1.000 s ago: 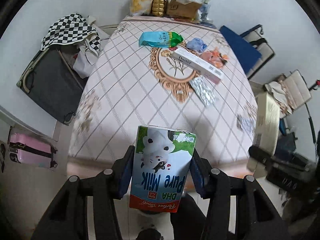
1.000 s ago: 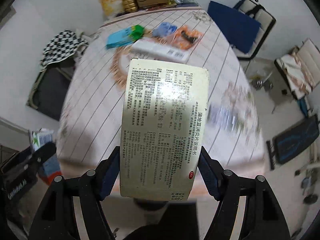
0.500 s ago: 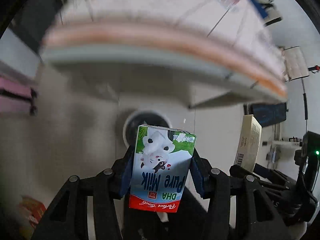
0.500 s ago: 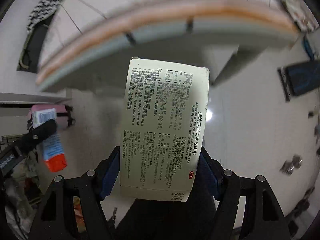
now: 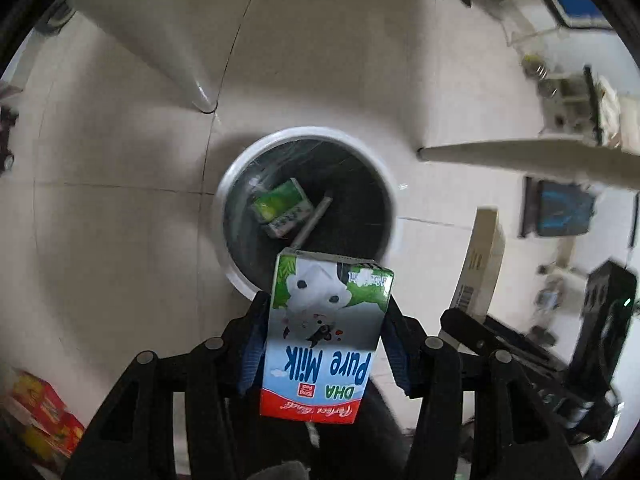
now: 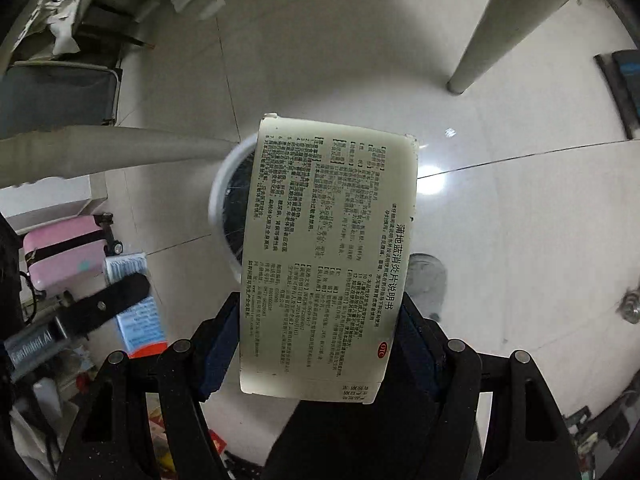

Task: Collect trash
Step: 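Carry the carton and leaflet down to the bin while both tools release them inside, then raise both empty tools from the bin back over the table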

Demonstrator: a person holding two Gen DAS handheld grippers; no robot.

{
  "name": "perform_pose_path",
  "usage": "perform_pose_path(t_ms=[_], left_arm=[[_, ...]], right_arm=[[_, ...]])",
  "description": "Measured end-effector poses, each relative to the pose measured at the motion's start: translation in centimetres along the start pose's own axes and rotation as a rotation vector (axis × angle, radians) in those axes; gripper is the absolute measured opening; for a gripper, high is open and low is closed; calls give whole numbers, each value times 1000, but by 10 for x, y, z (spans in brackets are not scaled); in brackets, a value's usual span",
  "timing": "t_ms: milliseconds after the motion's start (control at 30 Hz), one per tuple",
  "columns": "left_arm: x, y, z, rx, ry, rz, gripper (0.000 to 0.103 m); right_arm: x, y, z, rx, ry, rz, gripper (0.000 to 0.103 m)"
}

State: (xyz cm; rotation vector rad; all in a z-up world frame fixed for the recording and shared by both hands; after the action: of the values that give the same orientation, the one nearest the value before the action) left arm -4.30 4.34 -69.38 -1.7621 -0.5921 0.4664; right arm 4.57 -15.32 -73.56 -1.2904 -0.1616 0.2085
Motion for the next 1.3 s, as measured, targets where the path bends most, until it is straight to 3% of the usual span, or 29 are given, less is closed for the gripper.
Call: perform_pose_path(t_ms=[33,100,133,167,200,300,467,567,767,1033,1300], left_arm=[[-1,7,0,13,12,1,72],[-6,13,8,20,11,-8,88],[-7,17,11,30,12,-9,95],[-8,18,13,42,15,-9,98],[-9,16,14,58,18,-15,99],[-13,-2,20,105,25,-47,99],[-15,-28,16,221,62,-112,99],[-19,-41,11,252,81,-134,99],[-29,-81,-2,265,83,-160,99],[-44,-147,-26,268,75,-209,99],[-56,-248,-52,236,61,-243,99]], right_arm=[[0,14,-1,18,-15,16,76],[-1,40,-5,39,-46,28,78],[-1,49,-5,43,-52,33,83],[-2,56,-7,50,-54,38,97],[-3,61,-10,64,-52,43,102],[-3,63,-12,52,-74,32,102],[-3,50,-7,-37,-155,0,102],[-1,29,-2,-102,-214,-42,102],[-1,-29,17,-184,-253,-113,102],[-6,-111,38,-172,-282,-160,102],[-12,-229,75,-143,-311,-181,102]])
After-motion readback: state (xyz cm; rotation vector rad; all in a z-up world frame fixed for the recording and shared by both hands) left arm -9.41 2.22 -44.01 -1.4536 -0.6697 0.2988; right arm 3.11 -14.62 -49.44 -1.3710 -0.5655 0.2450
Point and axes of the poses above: each gripper's, at about its wrist camera, not at the fingertips, and y roughly the way its jaws point, z to its left, x to its top, the point moved 1 cm from there along y, roughly the way its jaws point, and after that the axes turned 14 degrees about -z, right-handed, at the moved point
